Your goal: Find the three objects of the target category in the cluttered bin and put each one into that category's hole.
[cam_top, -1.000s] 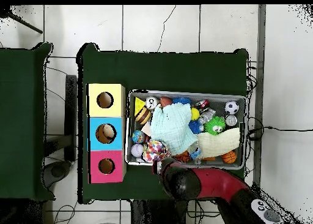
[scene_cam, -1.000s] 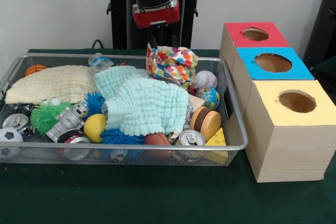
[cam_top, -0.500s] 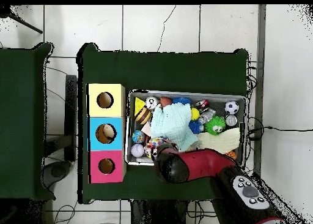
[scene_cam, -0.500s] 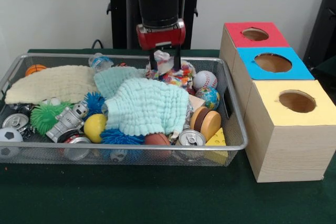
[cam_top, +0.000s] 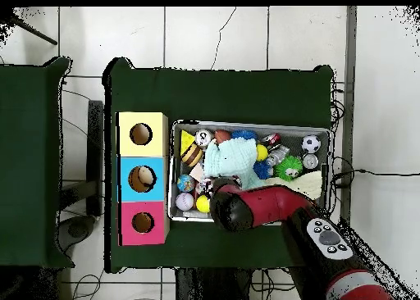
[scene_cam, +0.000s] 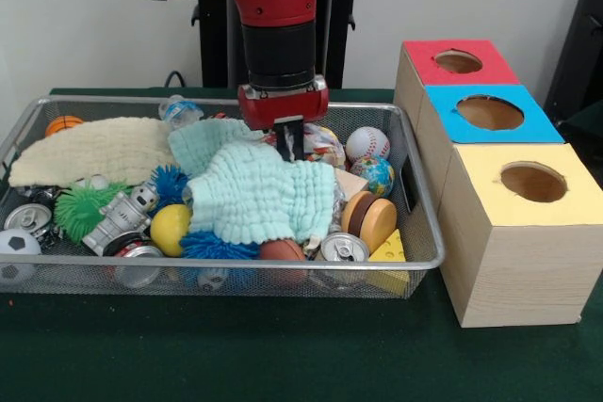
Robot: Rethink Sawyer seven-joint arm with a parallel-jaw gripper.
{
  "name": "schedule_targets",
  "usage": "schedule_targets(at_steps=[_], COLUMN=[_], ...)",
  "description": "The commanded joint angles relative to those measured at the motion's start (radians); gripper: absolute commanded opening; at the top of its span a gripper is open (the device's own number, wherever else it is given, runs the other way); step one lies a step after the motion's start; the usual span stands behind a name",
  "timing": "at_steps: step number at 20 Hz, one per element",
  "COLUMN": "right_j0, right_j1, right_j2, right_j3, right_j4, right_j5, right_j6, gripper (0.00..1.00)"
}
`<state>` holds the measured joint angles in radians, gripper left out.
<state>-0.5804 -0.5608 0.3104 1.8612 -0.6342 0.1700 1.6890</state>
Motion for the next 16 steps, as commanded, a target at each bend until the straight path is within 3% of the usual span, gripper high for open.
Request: schedule_targets(at_steps=[1, 7, 11, 16], right_j0=[-0.085, -0.267, -0.393, -0.469], right_j1=[0.024, -0.043, -0.109, -0.163], right_j2=[0.051, 0.187, 0.287, 0.347], right_j3=[-0.111, -0.067, -0.046, -0.070], right_j4=[-0.107, -0.133, -0.119, -0.143], right_j5=[0.028, 0.212, 0.388, 0.501], right_j6=[-0.090, -0.332, -0.537, -0.650], gripper=[0.00, 0.00, 0.00, 0.00])
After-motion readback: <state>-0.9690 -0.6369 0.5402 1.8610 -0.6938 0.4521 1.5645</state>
